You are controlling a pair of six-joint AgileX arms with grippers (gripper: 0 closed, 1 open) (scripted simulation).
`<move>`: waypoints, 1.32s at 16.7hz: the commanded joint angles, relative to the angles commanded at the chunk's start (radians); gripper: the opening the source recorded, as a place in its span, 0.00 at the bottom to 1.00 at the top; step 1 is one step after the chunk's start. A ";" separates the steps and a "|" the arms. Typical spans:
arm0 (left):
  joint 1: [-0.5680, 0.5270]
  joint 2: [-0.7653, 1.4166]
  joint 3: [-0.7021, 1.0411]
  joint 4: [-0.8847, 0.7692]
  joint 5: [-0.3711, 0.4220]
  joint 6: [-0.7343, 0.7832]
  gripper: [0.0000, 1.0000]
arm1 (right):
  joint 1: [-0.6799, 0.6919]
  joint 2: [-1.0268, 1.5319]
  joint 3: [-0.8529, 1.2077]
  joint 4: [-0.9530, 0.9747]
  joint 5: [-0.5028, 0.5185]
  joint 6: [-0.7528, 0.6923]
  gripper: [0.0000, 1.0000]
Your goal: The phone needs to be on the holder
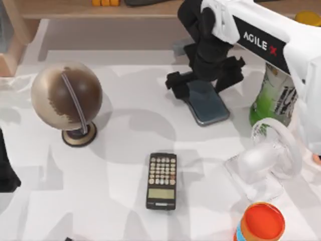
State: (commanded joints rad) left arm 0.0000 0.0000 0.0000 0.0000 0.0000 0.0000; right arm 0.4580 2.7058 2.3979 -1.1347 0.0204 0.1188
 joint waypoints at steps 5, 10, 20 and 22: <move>0.000 0.000 0.000 0.000 0.000 0.000 1.00 | -0.002 -0.036 0.012 -0.022 0.006 -0.001 0.00; 0.000 0.000 0.000 0.000 0.000 0.000 1.00 | -0.003 -0.036 0.077 -0.089 0.006 -0.001 0.00; 0.000 0.000 0.000 0.000 0.000 0.000 1.00 | 0.076 -0.198 -0.017 -0.025 0.056 0.018 0.00; 0.000 0.000 0.000 0.000 0.000 0.000 1.00 | 0.110 -0.299 -0.101 0.022 0.094 0.033 0.00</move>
State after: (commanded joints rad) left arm 0.0000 0.0000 0.0000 0.0000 0.0000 0.0000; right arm 0.5678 2.4065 2.2969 -1.1123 0.1146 0.1521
